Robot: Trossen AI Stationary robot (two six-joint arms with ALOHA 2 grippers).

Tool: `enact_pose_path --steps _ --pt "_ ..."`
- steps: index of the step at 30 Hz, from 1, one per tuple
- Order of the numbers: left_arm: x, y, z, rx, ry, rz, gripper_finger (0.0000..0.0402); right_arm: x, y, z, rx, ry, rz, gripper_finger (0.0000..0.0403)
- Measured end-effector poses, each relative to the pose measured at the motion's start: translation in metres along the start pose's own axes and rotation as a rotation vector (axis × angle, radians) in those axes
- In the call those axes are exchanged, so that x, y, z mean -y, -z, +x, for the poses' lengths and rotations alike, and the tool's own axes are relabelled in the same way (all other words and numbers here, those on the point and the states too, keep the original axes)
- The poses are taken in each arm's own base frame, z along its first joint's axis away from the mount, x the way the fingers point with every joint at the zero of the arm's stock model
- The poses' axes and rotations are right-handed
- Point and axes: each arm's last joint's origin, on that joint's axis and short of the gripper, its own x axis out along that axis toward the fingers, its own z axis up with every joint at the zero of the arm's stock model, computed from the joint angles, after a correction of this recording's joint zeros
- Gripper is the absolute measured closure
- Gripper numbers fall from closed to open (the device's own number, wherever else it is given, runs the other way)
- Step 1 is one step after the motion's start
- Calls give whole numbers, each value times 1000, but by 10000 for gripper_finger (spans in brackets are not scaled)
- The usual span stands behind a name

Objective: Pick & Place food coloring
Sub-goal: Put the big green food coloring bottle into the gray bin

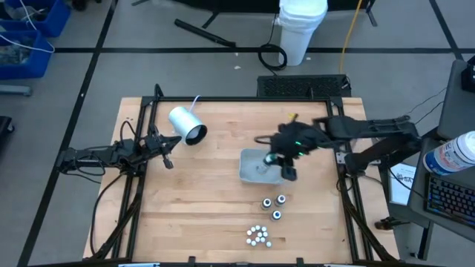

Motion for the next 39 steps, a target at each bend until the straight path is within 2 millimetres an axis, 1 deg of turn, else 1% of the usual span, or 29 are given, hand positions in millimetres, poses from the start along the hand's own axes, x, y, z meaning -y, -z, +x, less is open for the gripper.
enact_pose_path --steps 5,8,11,15,20,24,29,39 --pt "0 0 0 0 -3 0 378 23 -21 34 -49 57 -74 285" --pt "0 0 0 -1 -6 0 378 32 -28 55 -90 68 -153 285" --pt "0 0 0 -1 -6 1 378 38 -27 75 -143 67 -219 286" --pt "0 0 0 -1 -6 2 378 42 -25 96 -197 63 -299 285" --pt "0 0 0 -1 -6 2 378 45 -20 125 -260 49 -337 286" --pt "0 0 0 -2 -6 2 378 47 -15 141 -301 46 -334 285" --pt "0 0 0 -2 -6 6 378 48 -15 151 -297 51 -308 286" --pt "0 0 0 -5 -5 24 378 43 -8 172 -342 45 -325 285"
